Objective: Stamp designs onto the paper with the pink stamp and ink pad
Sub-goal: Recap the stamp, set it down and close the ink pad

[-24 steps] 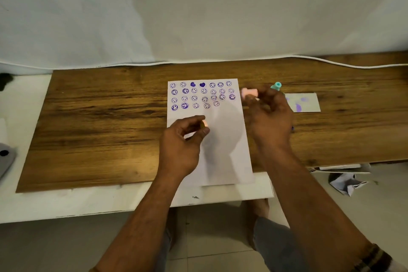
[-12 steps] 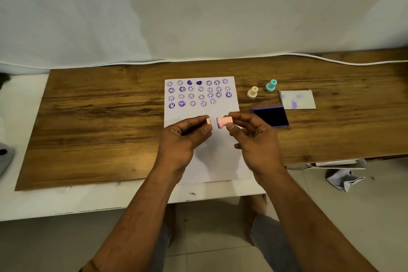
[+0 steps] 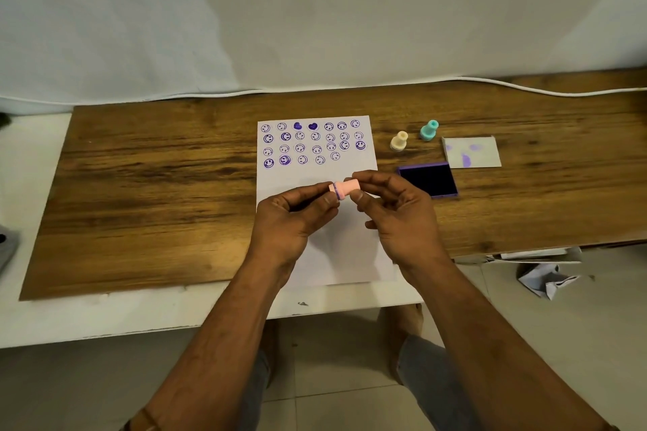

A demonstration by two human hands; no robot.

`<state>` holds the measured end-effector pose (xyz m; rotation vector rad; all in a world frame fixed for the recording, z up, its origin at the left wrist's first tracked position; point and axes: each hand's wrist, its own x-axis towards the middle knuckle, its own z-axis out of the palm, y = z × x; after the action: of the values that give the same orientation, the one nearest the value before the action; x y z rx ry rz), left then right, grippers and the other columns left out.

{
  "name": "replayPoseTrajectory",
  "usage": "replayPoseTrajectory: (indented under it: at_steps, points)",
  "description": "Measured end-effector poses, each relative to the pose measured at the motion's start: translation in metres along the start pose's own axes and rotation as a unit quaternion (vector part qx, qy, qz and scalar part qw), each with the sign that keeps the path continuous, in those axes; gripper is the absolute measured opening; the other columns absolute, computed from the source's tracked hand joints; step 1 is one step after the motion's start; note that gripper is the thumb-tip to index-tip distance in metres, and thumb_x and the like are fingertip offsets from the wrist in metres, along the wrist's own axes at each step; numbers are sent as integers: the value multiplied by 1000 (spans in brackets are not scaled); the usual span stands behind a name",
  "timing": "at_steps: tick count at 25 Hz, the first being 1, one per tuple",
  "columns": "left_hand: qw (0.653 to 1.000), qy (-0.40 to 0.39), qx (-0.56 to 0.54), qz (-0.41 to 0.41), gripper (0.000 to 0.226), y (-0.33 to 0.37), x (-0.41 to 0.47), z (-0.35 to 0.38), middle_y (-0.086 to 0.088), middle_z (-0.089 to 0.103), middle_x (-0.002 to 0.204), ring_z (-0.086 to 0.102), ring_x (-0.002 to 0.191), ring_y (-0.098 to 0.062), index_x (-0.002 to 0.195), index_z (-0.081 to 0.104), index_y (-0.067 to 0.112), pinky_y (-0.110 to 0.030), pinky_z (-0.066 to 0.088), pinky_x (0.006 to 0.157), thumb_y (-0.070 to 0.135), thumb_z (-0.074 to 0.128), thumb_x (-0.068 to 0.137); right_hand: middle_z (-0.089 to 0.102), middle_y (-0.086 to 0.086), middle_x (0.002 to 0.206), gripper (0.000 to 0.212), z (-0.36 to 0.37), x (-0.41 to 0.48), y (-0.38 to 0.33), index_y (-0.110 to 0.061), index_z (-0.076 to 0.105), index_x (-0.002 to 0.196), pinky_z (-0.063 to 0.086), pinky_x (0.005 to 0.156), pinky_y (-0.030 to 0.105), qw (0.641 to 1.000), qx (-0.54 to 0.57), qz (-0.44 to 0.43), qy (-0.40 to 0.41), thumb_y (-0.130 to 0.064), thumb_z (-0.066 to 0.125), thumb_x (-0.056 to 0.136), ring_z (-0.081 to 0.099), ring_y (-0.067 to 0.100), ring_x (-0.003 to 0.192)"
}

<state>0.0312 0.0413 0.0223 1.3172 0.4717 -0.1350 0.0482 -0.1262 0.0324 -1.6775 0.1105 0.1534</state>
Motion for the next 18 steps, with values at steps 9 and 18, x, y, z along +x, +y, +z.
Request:
replayPoseTrajectory:
  at_steps: [9,18]
  points:
    - [1000,-2,-30,8,38,-1,0,-1,-4,79,114,74,108,-30,106,80,12,-42,62,91,18,81,69,77,-28,100,31,-2,4,1,-48,72,102,60,75,19,999,-33,-16,-25,-21,81,88,72,-1,97]
    - [961,48,255,93,39,0,-4,1,10,71,125,66,110,-1,124,73,22,-30,53,103,23,79,86,73,-29,90,10,-27,89,-48,-33,75,100,51,71,20,935,-271,-155,168,-34,74,90,66,-2,83]
